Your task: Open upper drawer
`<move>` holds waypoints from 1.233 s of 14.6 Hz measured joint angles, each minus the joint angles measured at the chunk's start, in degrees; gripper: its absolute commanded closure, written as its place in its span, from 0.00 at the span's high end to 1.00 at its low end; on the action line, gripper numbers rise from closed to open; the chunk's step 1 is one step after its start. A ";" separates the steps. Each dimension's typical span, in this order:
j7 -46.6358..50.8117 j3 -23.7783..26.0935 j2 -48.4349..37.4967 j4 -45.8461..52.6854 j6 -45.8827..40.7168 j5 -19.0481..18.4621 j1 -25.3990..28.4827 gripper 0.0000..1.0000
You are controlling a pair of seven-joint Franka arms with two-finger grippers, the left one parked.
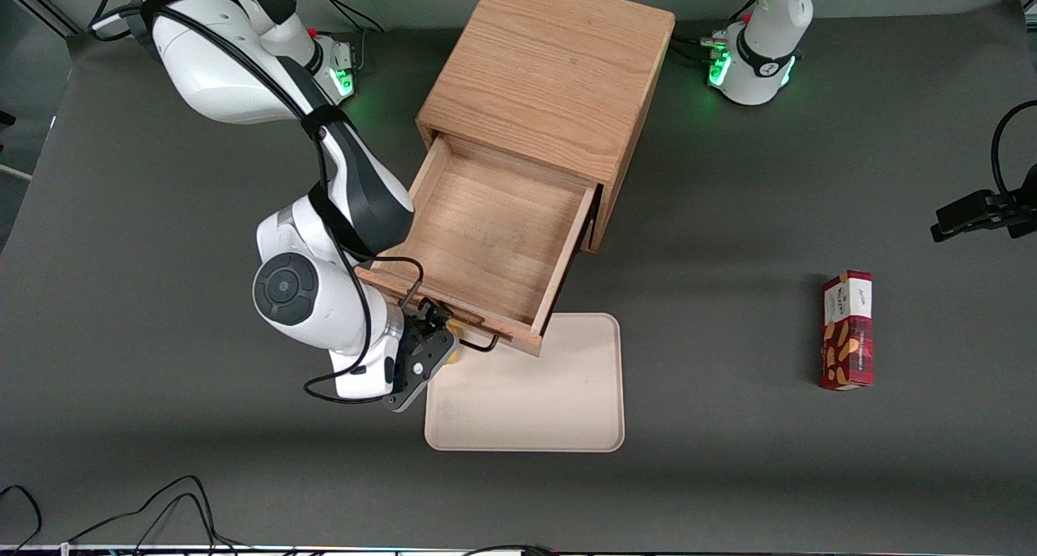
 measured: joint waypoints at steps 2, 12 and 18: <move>-0.02 0.00 0.05 0.19 0.00 0.00 -0.07 1.00; -0.04 0.10 0.01 2.36 -1.78 0.00 -0.19 1.00; -0.03 0.10 -2.92 5.18 -5.77 0.32 -0.85 1.00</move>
